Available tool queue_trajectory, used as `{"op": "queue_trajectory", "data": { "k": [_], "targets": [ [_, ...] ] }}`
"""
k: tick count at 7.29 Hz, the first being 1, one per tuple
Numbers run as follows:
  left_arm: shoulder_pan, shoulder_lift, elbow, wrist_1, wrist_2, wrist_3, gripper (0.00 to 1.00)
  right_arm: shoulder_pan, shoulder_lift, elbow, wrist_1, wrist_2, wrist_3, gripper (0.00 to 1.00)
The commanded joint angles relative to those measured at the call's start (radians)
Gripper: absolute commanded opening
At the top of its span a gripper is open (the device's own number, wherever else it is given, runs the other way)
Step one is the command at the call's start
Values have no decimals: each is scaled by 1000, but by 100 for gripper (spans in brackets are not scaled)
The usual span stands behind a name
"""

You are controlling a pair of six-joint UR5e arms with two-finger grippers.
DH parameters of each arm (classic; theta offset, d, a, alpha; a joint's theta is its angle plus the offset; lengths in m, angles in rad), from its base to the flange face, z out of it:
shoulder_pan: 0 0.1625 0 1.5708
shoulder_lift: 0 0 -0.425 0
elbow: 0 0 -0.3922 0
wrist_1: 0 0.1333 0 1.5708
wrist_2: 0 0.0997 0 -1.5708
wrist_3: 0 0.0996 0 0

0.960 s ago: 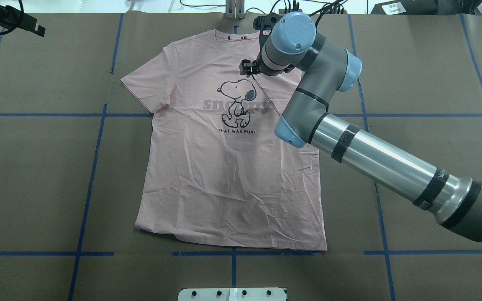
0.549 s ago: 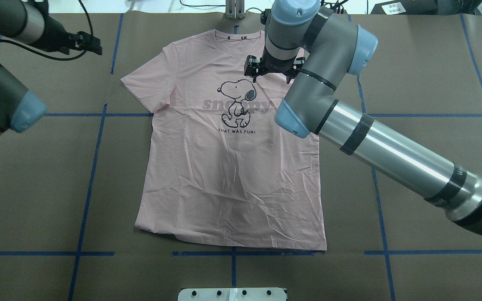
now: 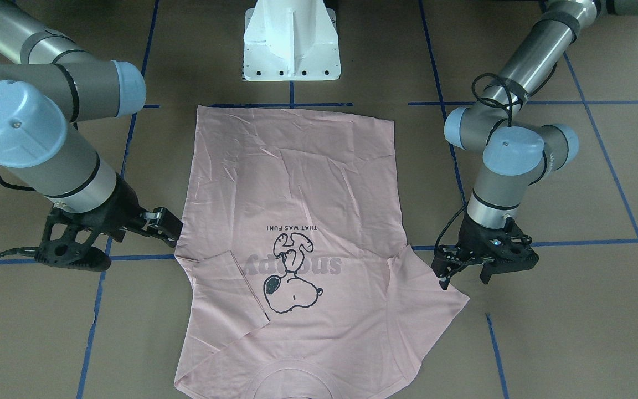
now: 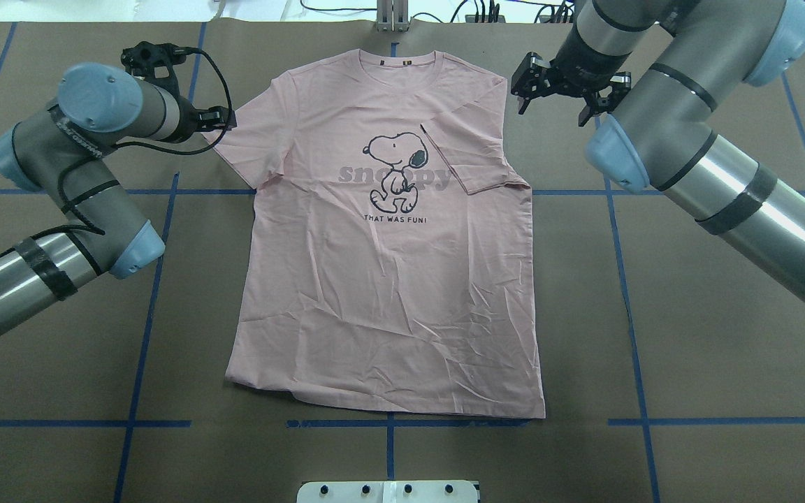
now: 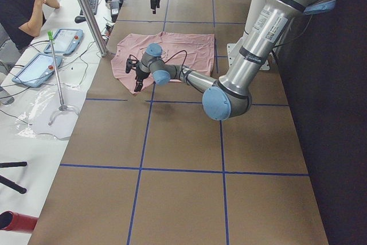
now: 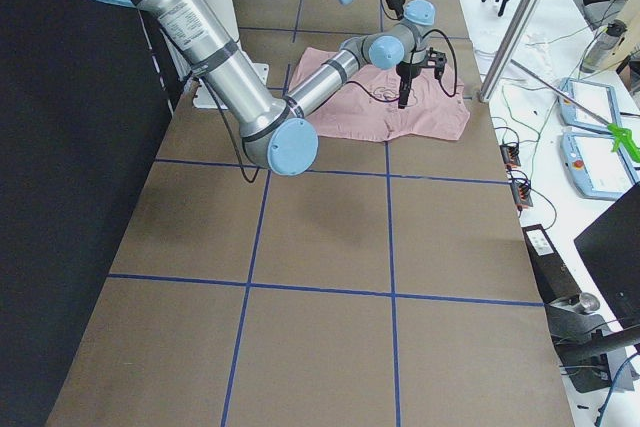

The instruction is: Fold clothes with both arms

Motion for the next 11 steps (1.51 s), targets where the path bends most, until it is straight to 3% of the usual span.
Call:
{"op": "queue_trajectory", "data": {
  "k": [1,7,8,11],
  "targets": [
    [14,-20,68,-26,19,-8,88,31,-16,17,2,21,-19,100],
    [12,-26,108,-62,41,-1,77,33,-39,28,3,15,-20,100],
    [14,-29,111,-63,41,-1,70,32,-40,28,3,13,-20,100],
    [12,-36,120,-63,41,-1,10,32,-43,29,3,12,-20,100]
  ]
}}
